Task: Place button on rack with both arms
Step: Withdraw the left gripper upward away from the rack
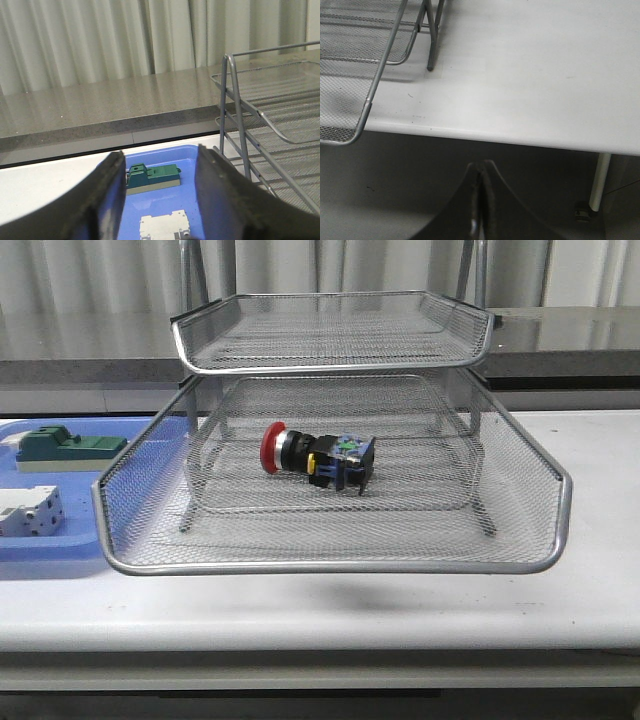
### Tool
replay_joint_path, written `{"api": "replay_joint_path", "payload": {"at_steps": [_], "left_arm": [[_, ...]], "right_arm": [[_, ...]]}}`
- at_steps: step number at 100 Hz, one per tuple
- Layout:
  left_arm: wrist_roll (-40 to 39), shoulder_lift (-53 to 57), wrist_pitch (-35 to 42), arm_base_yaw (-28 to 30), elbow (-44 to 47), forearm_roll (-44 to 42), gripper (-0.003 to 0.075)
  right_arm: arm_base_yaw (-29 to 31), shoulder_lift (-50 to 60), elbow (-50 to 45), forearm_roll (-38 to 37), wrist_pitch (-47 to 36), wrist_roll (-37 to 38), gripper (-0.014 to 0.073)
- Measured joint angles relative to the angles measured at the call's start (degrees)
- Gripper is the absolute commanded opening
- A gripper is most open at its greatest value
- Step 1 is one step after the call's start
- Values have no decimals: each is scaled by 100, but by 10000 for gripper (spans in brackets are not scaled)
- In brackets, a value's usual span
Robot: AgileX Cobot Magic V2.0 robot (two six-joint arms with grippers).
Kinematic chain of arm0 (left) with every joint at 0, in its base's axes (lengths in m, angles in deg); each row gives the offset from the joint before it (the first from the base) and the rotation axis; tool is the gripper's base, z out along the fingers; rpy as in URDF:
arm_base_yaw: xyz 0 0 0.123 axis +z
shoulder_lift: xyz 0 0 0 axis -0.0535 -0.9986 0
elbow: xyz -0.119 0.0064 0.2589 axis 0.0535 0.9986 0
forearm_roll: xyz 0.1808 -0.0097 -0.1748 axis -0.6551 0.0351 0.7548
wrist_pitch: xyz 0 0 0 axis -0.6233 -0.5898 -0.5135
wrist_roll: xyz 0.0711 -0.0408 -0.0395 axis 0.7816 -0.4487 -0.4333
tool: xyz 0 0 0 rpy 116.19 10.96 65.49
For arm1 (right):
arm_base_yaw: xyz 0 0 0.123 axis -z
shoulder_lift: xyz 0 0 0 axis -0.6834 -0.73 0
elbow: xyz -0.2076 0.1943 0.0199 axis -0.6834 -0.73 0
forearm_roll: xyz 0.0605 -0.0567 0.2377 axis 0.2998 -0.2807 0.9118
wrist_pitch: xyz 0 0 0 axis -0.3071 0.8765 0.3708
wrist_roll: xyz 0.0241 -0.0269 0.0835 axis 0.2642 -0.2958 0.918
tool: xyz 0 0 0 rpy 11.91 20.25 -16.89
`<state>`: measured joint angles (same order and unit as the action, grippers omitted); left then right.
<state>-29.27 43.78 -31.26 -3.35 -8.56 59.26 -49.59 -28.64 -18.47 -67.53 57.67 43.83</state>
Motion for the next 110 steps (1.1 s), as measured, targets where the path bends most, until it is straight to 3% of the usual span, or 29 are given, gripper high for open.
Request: {"api": "replay_joint_path", "payload": {"at_steps": [19, 61, 76, 90, 110], "left_arm": [[-10, 0, 0, 0, 8, 8, -20], [-10, 0, 0, 0, 8, 8, -20], [-10, 0, 0, 0, 8, 8, -20], [-10, 0, 0, 0, 8, 8, -20], [-10, 0, 0, 0, 8, 8, -20]], "right_arm": [[0, 0, 0, 0, 0, 0, -70], [0, 0, 0, 0, -53, 0, -70], [0, -80, 0, 543, -312, -45, -70], [-40, -633, 0, 1517, -412, -913, -70], [-178, -1906, 0, 3228, -531, -3017, -69]]}}
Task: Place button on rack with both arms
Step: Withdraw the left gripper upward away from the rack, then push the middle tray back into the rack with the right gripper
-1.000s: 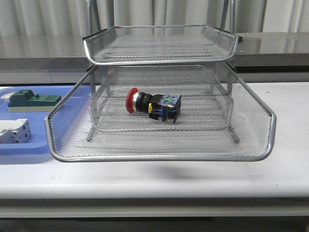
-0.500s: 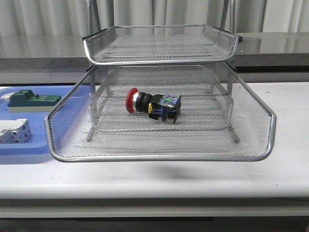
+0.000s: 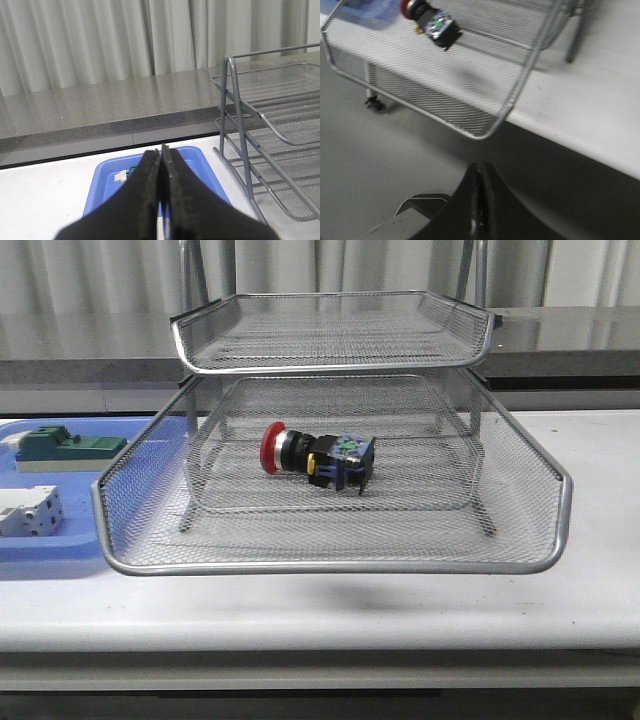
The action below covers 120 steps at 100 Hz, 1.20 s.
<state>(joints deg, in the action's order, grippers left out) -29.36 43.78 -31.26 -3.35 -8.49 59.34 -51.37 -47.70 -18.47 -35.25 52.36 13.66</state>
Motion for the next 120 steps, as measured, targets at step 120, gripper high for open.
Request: {"api": "replay_joint_path", "payload": {"at_steps": [120], "left_arm": [[0, 0, 0, 0, 0, 0, -20]], "right_arm": [[-3026, -4280, 551, -44, -2512, -2660, -60]]}}
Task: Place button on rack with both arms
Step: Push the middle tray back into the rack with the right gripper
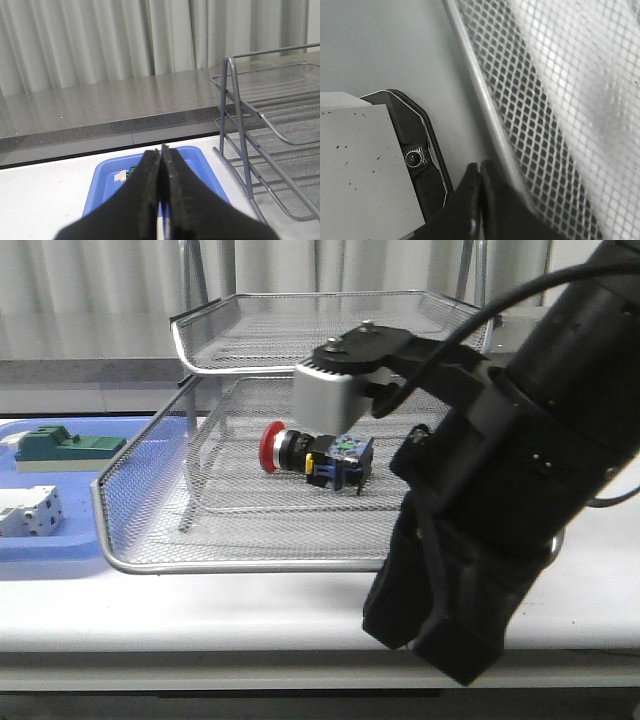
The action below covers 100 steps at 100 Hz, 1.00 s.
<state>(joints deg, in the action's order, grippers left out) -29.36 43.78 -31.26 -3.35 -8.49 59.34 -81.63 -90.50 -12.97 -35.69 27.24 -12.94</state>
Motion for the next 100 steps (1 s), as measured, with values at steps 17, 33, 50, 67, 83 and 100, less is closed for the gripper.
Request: {"api": "replay_joint_path", "payload": {"at_steps": [17, 33, 50, 67, 83, 100], "left_arm": [[0, 0, 0, 0, 0, 0, -20], [0, 0, 0, 0, 0, 0, -20], [0, 0, 0, 0, 0, 0, -20], [0, 0, 0, 0, 0, 0, -20], [0, 0, 0, 0, 0, 0, -20], [0, 0, 0, 0, 0, 0, -20]], "right_arm": [[94, -379, 462, -253, -83, -9, -60], [366, -711, 868, -393, -153, -9, -60], [706, -1008, 1262, -545, -144, -9, -60], [959, -1134, 1515, -610, 29, -9, -60], [1154, -1134, 1684, -644, -171, 17, -60], [1205, -1143, 1684, -629, -85, 30, -60]]}}
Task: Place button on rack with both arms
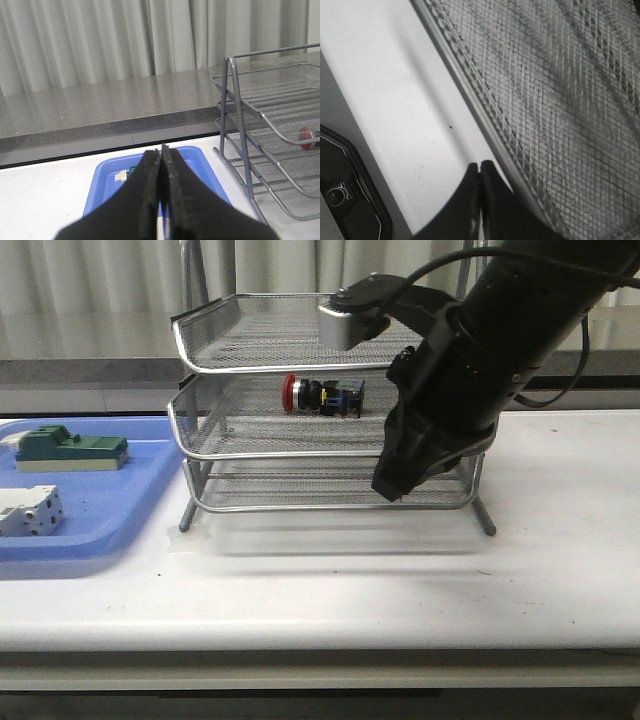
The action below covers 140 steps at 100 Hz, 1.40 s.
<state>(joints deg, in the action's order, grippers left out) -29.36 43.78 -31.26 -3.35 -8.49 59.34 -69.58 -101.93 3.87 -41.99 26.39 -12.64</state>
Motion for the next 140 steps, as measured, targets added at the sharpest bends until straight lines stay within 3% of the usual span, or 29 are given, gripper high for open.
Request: {"api": "replay_joint_path", "payload": {"at_steps": [24, 41, 65, 92, 140], "left_arm": [[0, 0, 0, 0, 0, 0, -20], [0, 0, 0, 0, 0, 0, -20], [0, 0, 0, 0, 0, 0, -20], [0, 0, 0, 0, 0, 0, -20], [0, 0, 0, 0, 0, 0, -20]], "right_arm": [[46, 474, 43, 640, 443, 87, -60], [159, 1247, 43, 672, 498, 879, -60], [939, 2613, -216, -243, 507, 2732, -60], [1742, 4313, -1307, -1281, 416, 4334, -60], [2127, 6975, -3198, -1453, 389, 5021, -60]]}}
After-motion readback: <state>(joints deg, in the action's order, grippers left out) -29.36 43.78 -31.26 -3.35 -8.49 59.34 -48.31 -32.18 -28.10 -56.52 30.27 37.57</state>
